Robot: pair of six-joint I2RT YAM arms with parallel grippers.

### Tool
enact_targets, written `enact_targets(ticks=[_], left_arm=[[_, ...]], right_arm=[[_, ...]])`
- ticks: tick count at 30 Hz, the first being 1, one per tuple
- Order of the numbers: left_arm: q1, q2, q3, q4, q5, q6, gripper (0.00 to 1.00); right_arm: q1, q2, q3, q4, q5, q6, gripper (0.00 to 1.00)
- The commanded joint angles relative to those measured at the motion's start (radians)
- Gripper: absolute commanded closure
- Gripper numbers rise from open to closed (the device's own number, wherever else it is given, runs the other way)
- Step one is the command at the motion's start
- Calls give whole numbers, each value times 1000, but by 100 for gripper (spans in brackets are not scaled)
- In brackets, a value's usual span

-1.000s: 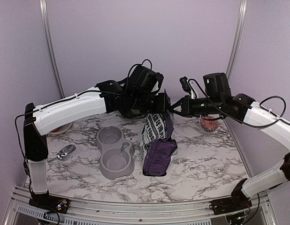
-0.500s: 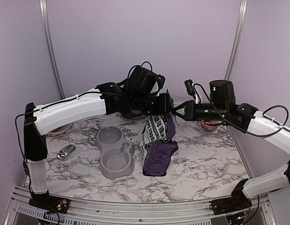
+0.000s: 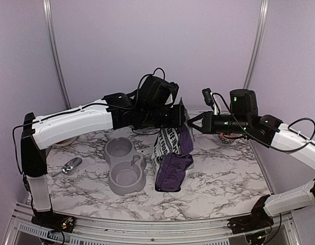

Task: Serve the pet food
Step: Open the pet food bag at the center of the board.

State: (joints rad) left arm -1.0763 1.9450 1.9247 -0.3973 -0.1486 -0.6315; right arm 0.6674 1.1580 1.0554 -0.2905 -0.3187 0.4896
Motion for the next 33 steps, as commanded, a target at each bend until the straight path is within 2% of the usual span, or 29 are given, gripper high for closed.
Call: enact_targets(ticks=[1, 22, 33], left_arm=[[-6, -25, -38, -240, -112, 35, 100], [-24, -42, -4, -387, -354, 26, 100], [-24, -69, -31, -432, -424, 10, 100]], right_arm=[[-3, -47, -6, -23, 18, -6, 100], [-5, -46, -27, -52, 73, -4, 100], [-6, -51, -35, -91, 121, -3, 100]])
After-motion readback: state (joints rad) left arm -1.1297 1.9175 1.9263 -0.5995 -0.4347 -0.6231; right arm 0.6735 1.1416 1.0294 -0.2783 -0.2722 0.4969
